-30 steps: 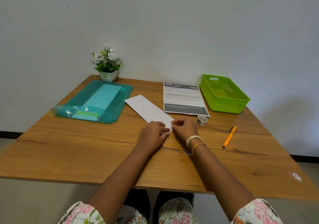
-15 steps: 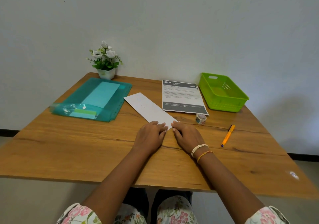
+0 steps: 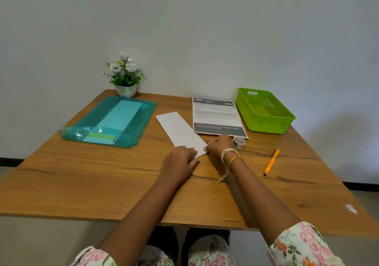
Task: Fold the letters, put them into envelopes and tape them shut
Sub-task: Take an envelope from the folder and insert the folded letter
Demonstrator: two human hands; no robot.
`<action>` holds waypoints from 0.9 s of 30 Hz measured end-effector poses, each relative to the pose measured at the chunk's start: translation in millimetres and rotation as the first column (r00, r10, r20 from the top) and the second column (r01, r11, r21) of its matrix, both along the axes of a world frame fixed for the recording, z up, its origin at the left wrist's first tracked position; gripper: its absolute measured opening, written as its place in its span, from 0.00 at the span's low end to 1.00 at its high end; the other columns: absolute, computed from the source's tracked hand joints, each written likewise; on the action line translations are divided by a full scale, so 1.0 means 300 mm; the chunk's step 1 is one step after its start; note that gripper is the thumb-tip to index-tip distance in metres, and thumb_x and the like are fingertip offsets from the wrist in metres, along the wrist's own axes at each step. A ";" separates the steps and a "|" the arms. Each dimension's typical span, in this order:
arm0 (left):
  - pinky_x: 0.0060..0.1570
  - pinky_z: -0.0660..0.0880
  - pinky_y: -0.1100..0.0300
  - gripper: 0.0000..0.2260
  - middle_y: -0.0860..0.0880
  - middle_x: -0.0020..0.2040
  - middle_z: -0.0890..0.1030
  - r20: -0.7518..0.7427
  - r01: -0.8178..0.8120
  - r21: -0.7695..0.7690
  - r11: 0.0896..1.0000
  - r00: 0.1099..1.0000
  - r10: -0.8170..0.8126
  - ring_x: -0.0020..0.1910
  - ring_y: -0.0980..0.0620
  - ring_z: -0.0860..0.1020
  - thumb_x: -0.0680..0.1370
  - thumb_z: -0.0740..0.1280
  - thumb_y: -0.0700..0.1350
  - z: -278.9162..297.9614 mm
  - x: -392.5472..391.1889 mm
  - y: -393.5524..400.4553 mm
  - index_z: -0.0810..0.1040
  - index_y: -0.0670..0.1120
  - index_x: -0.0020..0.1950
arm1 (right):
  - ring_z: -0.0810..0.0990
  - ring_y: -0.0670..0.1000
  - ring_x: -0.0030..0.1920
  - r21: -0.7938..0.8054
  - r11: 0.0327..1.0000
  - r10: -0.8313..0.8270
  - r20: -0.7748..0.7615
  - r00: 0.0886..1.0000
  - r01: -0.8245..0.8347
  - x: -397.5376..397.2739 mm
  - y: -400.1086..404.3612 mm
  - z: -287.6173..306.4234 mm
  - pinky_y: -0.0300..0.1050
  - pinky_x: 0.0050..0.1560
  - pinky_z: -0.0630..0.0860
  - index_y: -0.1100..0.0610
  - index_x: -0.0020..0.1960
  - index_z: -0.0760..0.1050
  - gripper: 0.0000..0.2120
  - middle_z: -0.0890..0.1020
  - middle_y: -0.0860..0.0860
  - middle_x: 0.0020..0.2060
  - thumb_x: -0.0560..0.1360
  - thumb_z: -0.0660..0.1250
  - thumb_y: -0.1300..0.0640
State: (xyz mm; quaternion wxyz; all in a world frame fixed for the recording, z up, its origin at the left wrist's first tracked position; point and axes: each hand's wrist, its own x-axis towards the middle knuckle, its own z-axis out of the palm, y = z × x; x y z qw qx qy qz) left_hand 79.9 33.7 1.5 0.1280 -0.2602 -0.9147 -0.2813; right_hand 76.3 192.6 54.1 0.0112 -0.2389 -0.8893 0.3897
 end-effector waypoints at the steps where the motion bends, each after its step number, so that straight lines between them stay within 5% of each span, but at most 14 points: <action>1: 0.54 0.74 0.57 0.16 0.51 0.57 0.82 -0.047 -0.020 -0.015 1.000 0.999 0.019 0.57 0.52 0.77 0.76 0.67 0.56 0.007 0.006 -0.001 0.81 0.50 0.60 | 0.82 0.56 0.46 -0.074 0.997 -0.030 0.039 0.999 0.032 -0.002 -0.006 0.014 0.48 0.50 0.80 0.64 0.47 0.82 0.14 0.84 0.57 0.44 0.65 0.78 0.59; 6: 0.40 0.75 0.56 0.09 0.47 0.47 0.82 -0.264 -0.056 0.049 0.997 0.962 0.067 0.44 0.48 0.79 0.77 0.67 0.48 0.033 0.036 -0.013 0.79 0.46 0.54 | 0.74 0.47 0.28 -0.588 0.809 -0.043 -0.034 0.998 0.015 0.012 -0.046 0.045 0.38 0.28 0.72 0.61 0.39 0.78 0.06 0.77 0.53 0.29 0.67 0.75 0.67; 10: 0.41 0.79 0.56 0.12 0.46 0.52 0.84 -0.179 -0.105 0.375 0.921 0.967 0.183 0.45 0.48 0.82 0.80 0.64 0.41 0.080 0.047 -0.023 0.80 0.44 0.62 | 0.81 0.45 0.33 -0.712 0.687 0.003 -0.197 0.980 -0.145 0.031 -0.063 0.057 0.39 0.33 0.76 0.58 0.44 0.81 0.09 0.83 0.50 0.34 0.68 0.76 0.54; 14: 0.39 0.75 0.70 0.08 0.50 0.43 0.84 0.024 -0.171 0.723 0.669 0.975 0.222 0.40 0.61 0.79 0.78 0.66 0.37 0.161 0.026 -0.059 0.83 0.44 0.54 | 0.82 0.50 0.46 -0.678 0.713 -0.019 -0.275 0.961 -0.180 0.013 -0.071 0.060 0.41 0.40 0.76 0.55 0.52 0.79 0.15 0.83 0.51 0.45 0.72 0.71 0.46; 16: 0.35 0.72 0.74 0.06 0.55 0.39 0.81 0.157 -0.216 0.804 0.554 0.976 0.152 0.38 0.61 0.77 0.78 0.67 0.39 0.197 -0.003 -0.094 0.82 0.44 0.53 | 0.79 0.53 0.54 -0.565 0.815 -0.081 -0.330 0.941 -0.128 0.008 -0.061 0.041 0.45 0.45 0.77 0.55 0.55 0.77 0.16 0.81 0.53 0.52 0.73 0.70 0.46; 18: 0.39 0.75 0.72 0.11 0.52 0.46 0.82 0.322 -0.307 0.833 0.461 0.945 0.047 0.43 0.57 0.78 0.78 0.68 0.40 0.215 -0.045 -0.148 0.80 0.39 0.59 | 0.74 0.56 0.61 -0.408 0.912 -0.147 -0.393 0.908 -0.029 0.000 -0.044 0.022 0.53 0.57 0.75 0.55 0.63 0.72 0.22 0.75 0.55 0.61 0.73 0.70 0.47; 21: 0.46 0.80 0.55 0.12 0.45 0.50 0.83 0.511 -0.417 0.816 0.400 0.844 -0.161 0.47 0.49 0.80 0.78 0.68 0.41 0.203 -0.092 -0.235 0.79 0.39 0.59 | 0.69 0.58 0.67 -0.369 0.925 -0.250 -0.416 0.874 0.089 0.002 -0.015 0.004 0.53 0.64 0.69 0.54 0.72 0.62 0.31 0.67 0.56 0.69 0.74 0.69 0.48; 24: 0.37 0.80 0.58 0.08 0.44 0.46 0.85 0.597 -0.503 0.795 0.340 0.746 -0.294 0.44 0.49 0.82 0.78 0.67 0.41 0.172 -0.111 -0.301 0.80 0.40 0.55 | 0.71 0.58 0.65 -0.422 0.903 -0.271 -0.399 0.876 0.087 0.011 0.016 -0.020 0.52 0.62 0.71 0.55 0.74 0.59 0.32 0.69 0.57 0.69 0.75 0.69 0.54; 27: 0.36 0.79 0.59 0.08 0.42 0.48 0.84 0.682 -0.558 0.713 0.425 0.691 -0.239 0.46 0.47 0.82 0.78 0.67 0.40 0.141 -0.136 -0.328 0.80 0.38 0.55 | 0.76 0.57 0.59 -0.287 0.948 -0.236 -0.346 0.908 0.136 0.024 0.036 -0.046 0.48 0.55 0.74 0.57 0.70 0.66 0.26 0.76 0.59 0.63 0.73 0.67 0.63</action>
